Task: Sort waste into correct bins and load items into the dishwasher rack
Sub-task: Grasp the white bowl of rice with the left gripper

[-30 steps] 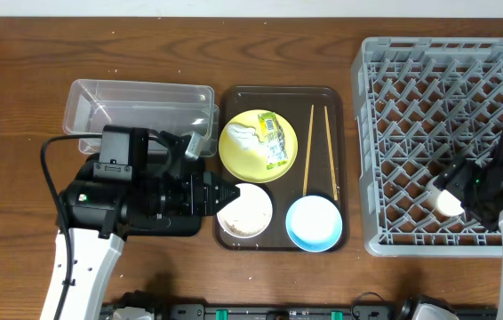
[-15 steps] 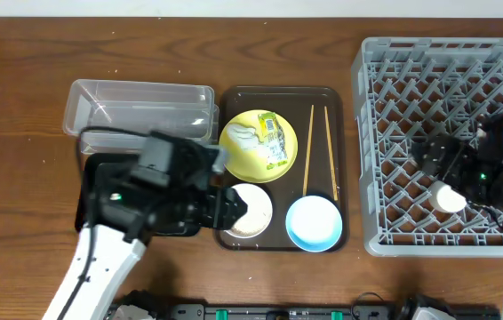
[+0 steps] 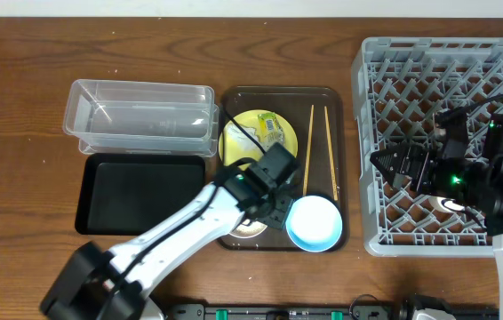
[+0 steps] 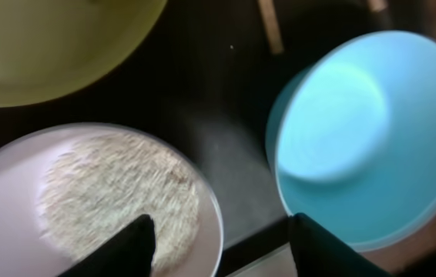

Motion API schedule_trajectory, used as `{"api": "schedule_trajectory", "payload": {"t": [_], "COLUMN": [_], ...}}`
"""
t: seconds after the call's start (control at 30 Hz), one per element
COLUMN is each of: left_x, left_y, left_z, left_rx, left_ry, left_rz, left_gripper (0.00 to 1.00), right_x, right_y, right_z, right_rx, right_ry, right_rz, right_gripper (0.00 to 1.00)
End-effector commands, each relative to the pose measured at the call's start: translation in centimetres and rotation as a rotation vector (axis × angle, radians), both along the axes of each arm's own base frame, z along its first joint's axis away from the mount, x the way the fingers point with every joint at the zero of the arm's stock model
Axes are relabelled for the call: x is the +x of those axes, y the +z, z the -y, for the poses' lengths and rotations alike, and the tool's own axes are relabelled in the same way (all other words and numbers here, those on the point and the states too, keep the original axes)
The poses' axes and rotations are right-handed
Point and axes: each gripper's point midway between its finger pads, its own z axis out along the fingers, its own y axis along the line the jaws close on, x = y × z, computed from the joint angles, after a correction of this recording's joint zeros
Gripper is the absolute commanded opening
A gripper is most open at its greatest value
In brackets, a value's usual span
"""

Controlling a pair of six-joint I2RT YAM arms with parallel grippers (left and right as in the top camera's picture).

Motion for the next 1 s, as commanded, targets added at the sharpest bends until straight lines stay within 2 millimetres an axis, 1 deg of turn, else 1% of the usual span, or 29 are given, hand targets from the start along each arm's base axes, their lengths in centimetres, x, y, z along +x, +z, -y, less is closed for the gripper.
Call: {"api": "schedule_trajectory", "payload": {"t": [0.0, 0.07, 0.17, 0.2, 0.3, 0.47, 0.57, 0.67, 0.73, 0.83, 0.9, 0.97], "left_x": [0.5, 0.4, 0.7, 0.9, 1.3, 1.2, 1.1, 1.2, 1.3, 1.3, 1.2, 1.4], "left_y": [-1.5, -2.6, -3.9, -4.1, -4.2, -4.2, -3.9, -2.3, -0.5, 3.3, 6.0, 8.2], "left_z": [-0.1, -0.2, -1.1, -1.4, -1.7, -1.7, -1.8, -1.7, -1.6, -1.6, -1.5, -2.0], "left_rx": [0.043, 0.066, 0.126, 0.142, 0.16, 0.158, 0.158, 0.135, 0.11, 0.049, -0.035, -0.114], "left_ry": [0.055, 0.08, 0.126, 0.138, 0.151, 0.161, 0.161, 0.163, 0.164, 0.169, 0.161, 0.177], "left_rz": [-0.006, -0.031, -0.03, -0.024, -0.005, -0.009, -0.009, 0.01, 0.03, 0.072, 0.092, 0.108], "left_gripper": [0.52, 0.43, 0.39, 0.36, 0.27, 0.06, 0.06, 0.06, 0.06, 0.06, 0.06, 0.06], "right_x": [0.0, -0.2, -0.3, -0.4, -0.4, -0.5, -0.5, -0.5, -0.5, -0.4, -0.4, -0.4], "right_y": [0.2, 0.0, -0.2, -0.3, -0.4, -0.4, -0.5, -0.5, -0.5, -0.5, -0.4, -0.4], "right_z": [-0.1, 0.1, 0.2, 0.2, 0.2, 0.3, 0.3, 0.3, 0.3, 0.3, 0.3, 0.3], "right_rx": [-0.028, -0.039, -0.043, -0.045, -0.045, -0.048, -0.048, -0.048, -0.048, -0.051, -0.051, -0.051], "right_ry": [0.013, 0.006, 0.004, 0.002, 0.002, 0.0, 0.0, 0.0, 0.0, -0.002, -0.002, -0.002], "right_rz": [0.011, -0.001, -0.012, -0.014, -0.019, -0.022, -0.022, -0.022, -0.022, -0.021, -0.019, -0.018], "right_gripper": [0.93, 0.93, 0.93, 0.93, 0.93, 0.93, 0.93, 0.93, 0.93, 0.92, 0.93, 0.93]}}
